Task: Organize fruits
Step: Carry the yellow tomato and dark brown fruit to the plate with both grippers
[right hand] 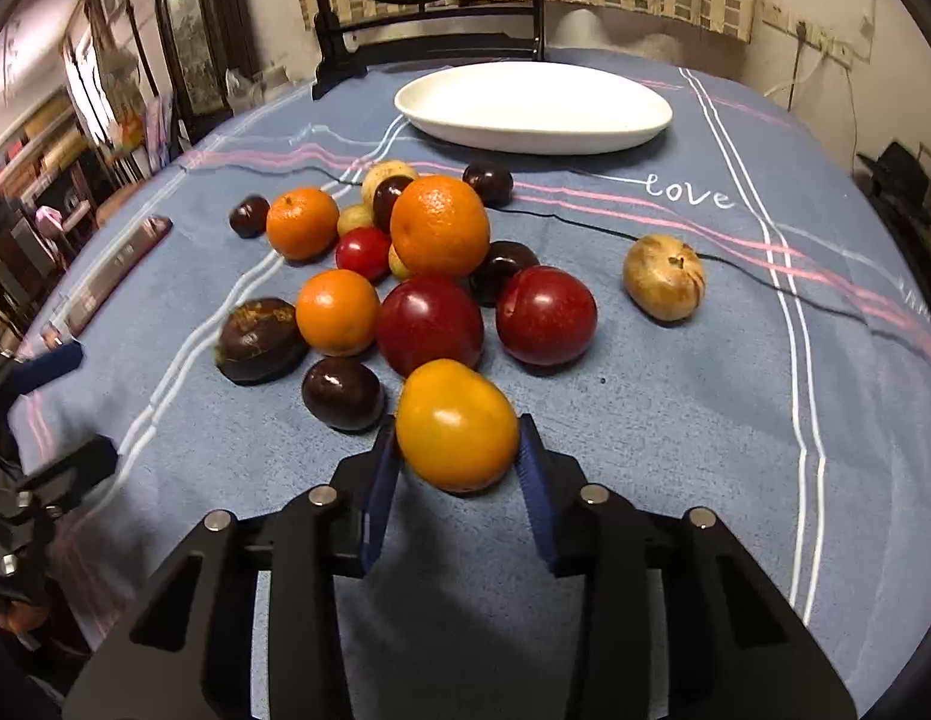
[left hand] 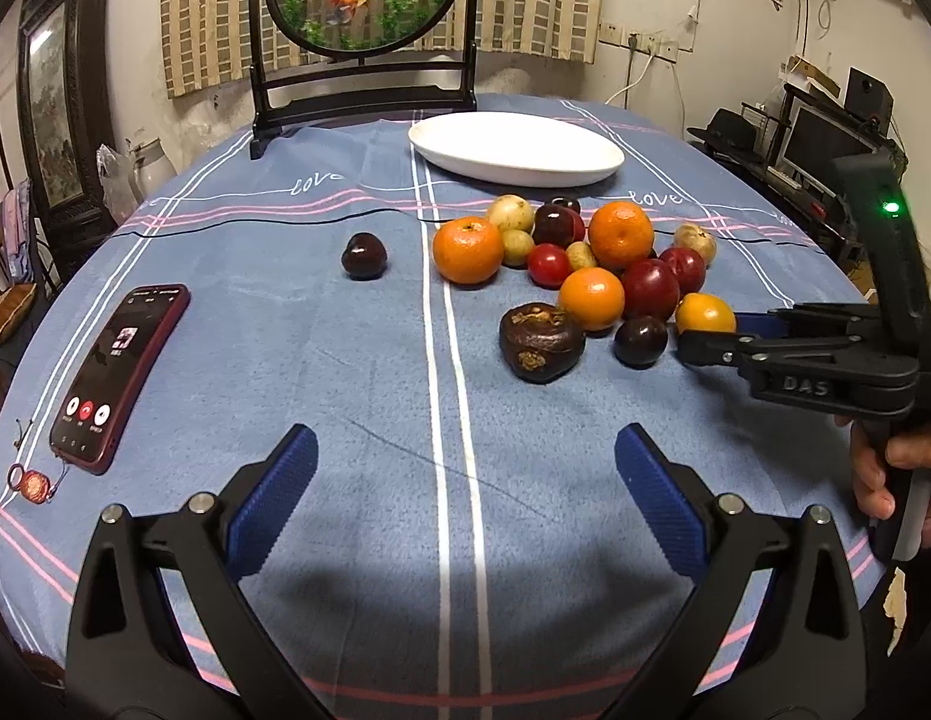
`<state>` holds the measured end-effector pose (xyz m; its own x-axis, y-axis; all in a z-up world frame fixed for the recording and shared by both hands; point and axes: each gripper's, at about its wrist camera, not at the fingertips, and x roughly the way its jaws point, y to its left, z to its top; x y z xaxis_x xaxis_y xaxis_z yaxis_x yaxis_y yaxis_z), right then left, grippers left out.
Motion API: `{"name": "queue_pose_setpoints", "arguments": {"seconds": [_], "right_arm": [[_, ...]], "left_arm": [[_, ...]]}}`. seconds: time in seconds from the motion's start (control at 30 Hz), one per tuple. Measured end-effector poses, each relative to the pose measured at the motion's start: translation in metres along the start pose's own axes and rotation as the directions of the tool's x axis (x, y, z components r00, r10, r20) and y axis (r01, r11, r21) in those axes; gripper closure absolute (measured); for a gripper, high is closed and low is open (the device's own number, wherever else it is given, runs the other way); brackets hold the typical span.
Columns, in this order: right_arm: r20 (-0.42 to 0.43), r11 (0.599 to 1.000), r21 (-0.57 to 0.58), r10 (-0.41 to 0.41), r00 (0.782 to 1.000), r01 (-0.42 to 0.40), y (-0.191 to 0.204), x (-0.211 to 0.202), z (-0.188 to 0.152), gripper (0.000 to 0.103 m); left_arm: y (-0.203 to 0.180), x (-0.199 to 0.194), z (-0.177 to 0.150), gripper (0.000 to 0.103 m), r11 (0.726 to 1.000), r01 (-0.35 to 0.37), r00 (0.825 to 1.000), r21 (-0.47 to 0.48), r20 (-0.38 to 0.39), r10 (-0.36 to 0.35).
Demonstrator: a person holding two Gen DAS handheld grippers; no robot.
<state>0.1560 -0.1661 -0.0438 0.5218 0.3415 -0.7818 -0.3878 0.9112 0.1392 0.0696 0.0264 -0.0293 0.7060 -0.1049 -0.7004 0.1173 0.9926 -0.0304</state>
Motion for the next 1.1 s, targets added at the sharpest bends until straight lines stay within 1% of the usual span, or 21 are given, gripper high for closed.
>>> {"name": "queue_pose_setpoints", "arguments": {"seconds": [0.13,0.23,0.3,0.4,0.47,0.63,0.73,0.8,0.87,1.1], "right_arm": [[0.068,0.996,0.072,0.055,0.996,-0.060,-0.013,-0.011,0.000,0.064],[0.097,0.990,0.101,0.084,0.992,-0.094,-0.020,-0.015,-0.001,0.064],[0.104,0.988,0.107,0.101,0.989,-0.112,-0.022,-0.016,-0.001,0.064],[0.112,0.985,0.109,0.122,0.986,-0.135,-0.020,-0.017,0.001,0.064],[0.117,0.983,0.112,0.130,0.985,-0.144,-0.021,-0.018,0.001,0.064],[0.117,0.978,0.128,0.151,0.982,-0.166,-0.024,-0.016,0.001,0.064],[0.114,0.975,0.136,0.163,0.980,-0.178,-0.026,-0.015,0.000,0.064],[0.114,0.972,0.142,0.170,0.979,-0.185,-0.027,-0.015,-0.001,0.064],[0.113,0.970,0.146,0.177,0.978,-0.193,-0.028,-0.014,-0.001,0.064],[0.106,0.965,0.158,0.192,0.976,-0.208,-0.030,-0.012,-0.001,0.064]], "left_arm": [[-0.005,0.006,0.006,0.007,1.000,0.008,1.000,0.024,0.005,-0.008],[-0.007,0.015,0.014,0.014,0.999,0.032,0.999,0.039,-0.004,-0.032],[-0.010,0.025,0.022,0.020,0.998,0.050,0.998,0.044,-0.027,-0.049],[-0.012,0.038,0.029,0.026,0.997,0.056,0.997,0.053,-0.052,-0.054],[-0.015,0.048,0.034,0.028,0.996,0.064,0.996,0.064,-0.070,-0.060],[-0.024,0.061,0.039,0.029,0.992,0.081,0.992,0.099,-0.099,-0.072],[-0.028,0.068,0.042,0.037,0.990,0.097,0.990,0.106,-0.117,-0.084],[-0.028,0.075,0.042,0.048,0.989,0.111,0.985,0.100,-0.144,-0.096],[-0.027,0.081,0.043,0.053,0.988,0.131,0.979,0.087,-0.170,-0.114],[-0.030,0.089,0.047,0.054,0.989,0.113,0.979,0.098,-0.182,-0.094]]}}
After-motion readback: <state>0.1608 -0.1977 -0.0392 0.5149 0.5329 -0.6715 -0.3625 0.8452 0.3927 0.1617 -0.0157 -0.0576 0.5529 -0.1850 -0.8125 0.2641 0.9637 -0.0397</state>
